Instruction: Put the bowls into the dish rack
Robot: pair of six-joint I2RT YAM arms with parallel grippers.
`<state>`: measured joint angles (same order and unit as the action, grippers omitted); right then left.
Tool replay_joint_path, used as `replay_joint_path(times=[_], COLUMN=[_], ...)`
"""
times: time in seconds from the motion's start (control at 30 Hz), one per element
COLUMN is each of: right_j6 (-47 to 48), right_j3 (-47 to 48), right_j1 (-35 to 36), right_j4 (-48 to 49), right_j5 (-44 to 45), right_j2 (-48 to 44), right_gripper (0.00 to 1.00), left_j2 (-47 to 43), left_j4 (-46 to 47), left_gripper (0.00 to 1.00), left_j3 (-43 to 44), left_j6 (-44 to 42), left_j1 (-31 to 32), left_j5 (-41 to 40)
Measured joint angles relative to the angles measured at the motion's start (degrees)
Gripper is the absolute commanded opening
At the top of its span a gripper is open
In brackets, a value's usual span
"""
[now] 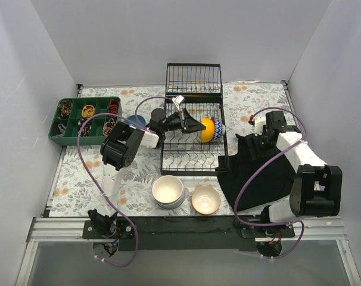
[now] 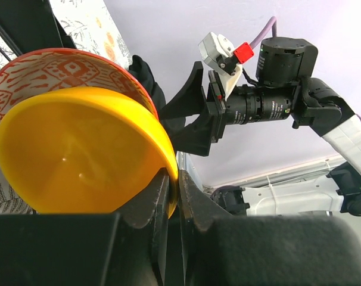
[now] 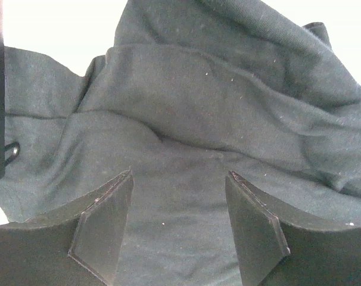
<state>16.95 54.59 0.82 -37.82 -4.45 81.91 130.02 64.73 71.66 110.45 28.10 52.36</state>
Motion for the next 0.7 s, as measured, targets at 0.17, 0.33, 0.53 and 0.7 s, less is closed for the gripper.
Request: replay_joint_path(times=[0.17, 0.33, 0.53, 0.7], right_j6=[0.0, 0.0, 0.0, 0.0], right_j3=[1.1, 1.2, 1.2, 1.2], right_j1=[0.0, 0.0, 0.0, 0.0], right_j4=[-0.1, -0.2, -1.0, -1.5], right_j5=[0.0, 0.0, 0.0, 0.0], right_j2=[1.1, 1.1, 1.1, 1.3], right_gripper=[0.71, 0.71, 0.71, 0.71], left_j2=[0.4, 3.4, 5.6, 5.5], left_j4=[0.9, 3.9, 7.8, 8.7], left_gripper=[0.0, 0.0, 0.0, 0.0], left_j3=[0.0, 2.6, 4.2, 3.7], left_j6=[1.0, 2.5, 3.9, 4.0], left_j1=[0.0, 0.0, 0.0, 0.1], left_j5=[-0.3, -0.2, 0.0, 0.1])
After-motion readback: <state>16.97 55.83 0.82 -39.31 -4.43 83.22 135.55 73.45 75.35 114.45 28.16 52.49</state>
